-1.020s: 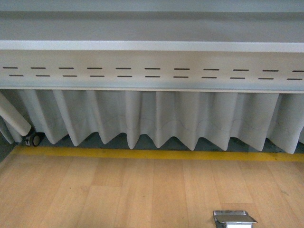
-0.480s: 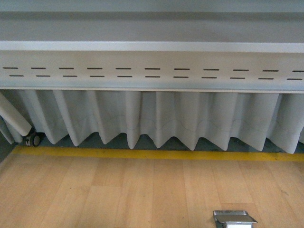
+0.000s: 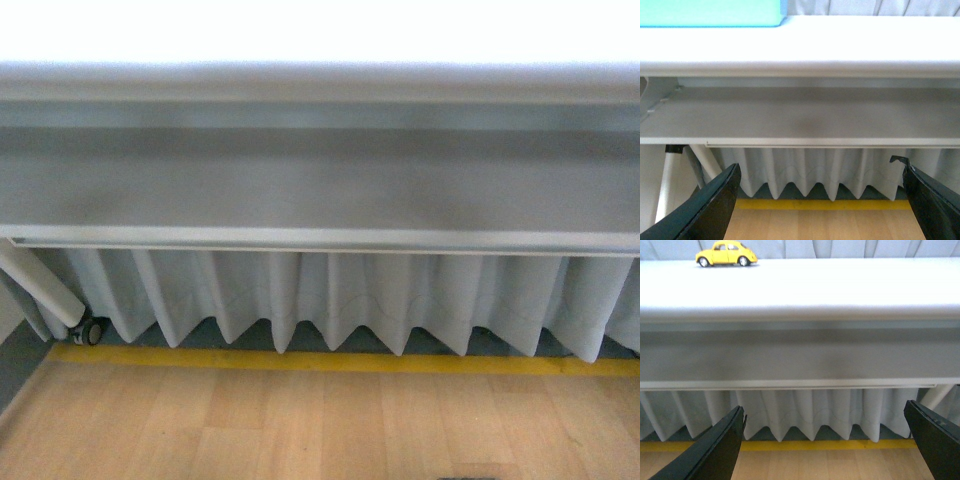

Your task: Wind up and store yellow beetle toy

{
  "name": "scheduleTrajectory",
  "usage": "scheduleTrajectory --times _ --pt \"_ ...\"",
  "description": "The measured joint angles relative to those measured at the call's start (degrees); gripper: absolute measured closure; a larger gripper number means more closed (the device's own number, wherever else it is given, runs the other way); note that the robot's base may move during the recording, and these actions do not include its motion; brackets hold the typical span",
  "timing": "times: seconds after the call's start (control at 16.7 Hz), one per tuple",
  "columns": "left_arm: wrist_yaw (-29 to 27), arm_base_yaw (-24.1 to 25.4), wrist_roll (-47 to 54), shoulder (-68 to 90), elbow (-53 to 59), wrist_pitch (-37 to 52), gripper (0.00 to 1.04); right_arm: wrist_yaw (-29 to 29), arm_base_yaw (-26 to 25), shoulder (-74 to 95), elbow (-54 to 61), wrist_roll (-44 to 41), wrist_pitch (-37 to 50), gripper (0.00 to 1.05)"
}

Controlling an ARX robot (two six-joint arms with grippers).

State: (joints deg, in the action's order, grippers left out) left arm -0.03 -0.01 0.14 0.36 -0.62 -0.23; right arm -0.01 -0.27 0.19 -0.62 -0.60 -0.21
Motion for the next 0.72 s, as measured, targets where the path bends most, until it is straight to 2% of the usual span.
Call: scheduleTrajectory --times 0.72 --pt "0.0 0.0 0.0 0.0 0.0 0.0 0.07 0.1 0.0 0.0 0.0 0.0 0.0 0.07"
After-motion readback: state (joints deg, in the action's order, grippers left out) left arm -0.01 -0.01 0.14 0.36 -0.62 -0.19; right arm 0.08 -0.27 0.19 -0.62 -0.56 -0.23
